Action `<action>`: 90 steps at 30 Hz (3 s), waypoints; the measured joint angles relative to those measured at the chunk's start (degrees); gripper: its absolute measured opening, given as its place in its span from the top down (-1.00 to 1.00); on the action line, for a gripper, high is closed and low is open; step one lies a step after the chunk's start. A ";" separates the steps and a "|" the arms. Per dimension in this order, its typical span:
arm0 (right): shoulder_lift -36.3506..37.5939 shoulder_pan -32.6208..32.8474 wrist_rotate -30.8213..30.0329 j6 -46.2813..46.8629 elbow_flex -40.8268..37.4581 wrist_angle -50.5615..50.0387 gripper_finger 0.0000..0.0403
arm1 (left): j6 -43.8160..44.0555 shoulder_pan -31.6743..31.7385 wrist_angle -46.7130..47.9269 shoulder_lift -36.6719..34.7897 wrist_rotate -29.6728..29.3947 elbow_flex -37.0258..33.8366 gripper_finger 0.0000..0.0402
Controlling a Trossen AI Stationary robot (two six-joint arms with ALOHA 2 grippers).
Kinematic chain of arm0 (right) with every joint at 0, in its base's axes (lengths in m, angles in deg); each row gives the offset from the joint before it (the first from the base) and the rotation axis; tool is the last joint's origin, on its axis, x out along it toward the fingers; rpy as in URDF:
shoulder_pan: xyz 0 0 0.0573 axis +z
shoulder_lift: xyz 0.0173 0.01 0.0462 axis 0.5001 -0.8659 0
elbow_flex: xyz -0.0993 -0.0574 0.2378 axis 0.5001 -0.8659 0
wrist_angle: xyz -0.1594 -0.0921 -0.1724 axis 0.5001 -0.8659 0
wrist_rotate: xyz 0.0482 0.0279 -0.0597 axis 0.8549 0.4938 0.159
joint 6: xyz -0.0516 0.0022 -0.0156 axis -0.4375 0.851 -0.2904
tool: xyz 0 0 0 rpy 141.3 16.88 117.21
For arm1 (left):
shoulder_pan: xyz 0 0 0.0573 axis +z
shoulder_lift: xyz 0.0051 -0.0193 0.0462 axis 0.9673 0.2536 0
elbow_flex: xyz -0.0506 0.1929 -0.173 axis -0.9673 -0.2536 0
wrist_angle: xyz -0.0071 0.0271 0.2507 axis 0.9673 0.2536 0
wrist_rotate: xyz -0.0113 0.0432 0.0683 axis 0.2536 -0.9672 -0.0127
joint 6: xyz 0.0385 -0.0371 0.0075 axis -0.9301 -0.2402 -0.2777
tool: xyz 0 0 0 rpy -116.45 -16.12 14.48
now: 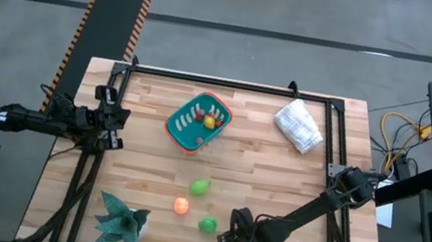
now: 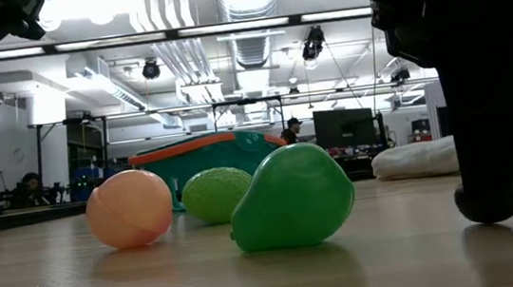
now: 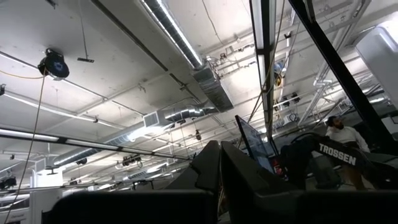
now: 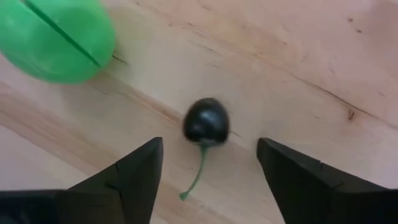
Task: Pick and placing Produce into tupperware
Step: Put the black cherry into the blue bin, then put the green melon into the blue bin
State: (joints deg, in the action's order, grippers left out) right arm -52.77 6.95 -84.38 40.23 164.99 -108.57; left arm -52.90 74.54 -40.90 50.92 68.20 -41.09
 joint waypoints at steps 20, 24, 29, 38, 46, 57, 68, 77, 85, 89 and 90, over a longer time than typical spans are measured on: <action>-0.83 -1.28 -3.30 -3.60 -0.24 -1.50 0.33 | 0.00 -0.01 0.00 -0.01 0.01 0.00 1.00; -0.81 -1.28 -3.61 -3.80 -0.25 -1.50 0.46 | -0.02 -0.01 0.00 -0.01 0.01 0.00 1.00; -0.81 -1.30 -3.84 -4.74 -0.25 -1.36 0.53 | -0.02 -0.01 0.01 -0.01 0.00 0.00 1.00; 1.08 -4.84 -17.09 -15.69 -0.73 -6.16 0.53 | -0.02 -0.01 0.00 -0.01 -0.04 0.00 1.00; 6.62 -23.54 -27.12 -56.61 -0.51 11.76 0.53 | -0.04 -0.01 -0.76 -0.02 -0.04 -0.01 1.00; 6.95 -43.83 -4.80 -76.31 -0.23 29.40 0.53 | -0.04 -0.01 -1.24 -0.34 1.15 0.00 1.00; 7.73 -46.05 -2.81 -81.68 -0.34 31.86 -0.13 | -0.04 -0.01 -1.20 -0.38 1.56 0.00 1.00; 15.61 -35.19 16.85 -84.25 0.30 21.33 -0.50 | -0.07 -0.01 -1.20 -0.38 1.65 0.00 1.00; 9.85 -18.89 1.87 -106.39 0.65 19.37 -0.38 | -0.07 -0.01 -1.37 -0.38 2.18 0.00 1.00; 8.93 -19.93 5.36 -106.03 2.14 18.97 -0.41 | -0.07 -0.01 -1.33 -0.38 2.41 0.00 1.00; 8.85 -20.70 7.18 -105.09 2.61 18.42 -0.43 | -0.04 -0.01 -1.36 -0.36 2.39 0.00 1.00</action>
State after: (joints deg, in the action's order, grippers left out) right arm -43.92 -13.75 -77.21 -64.86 167.60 -90.15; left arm -52.95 74.53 -42.26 50.56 70.58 -41.09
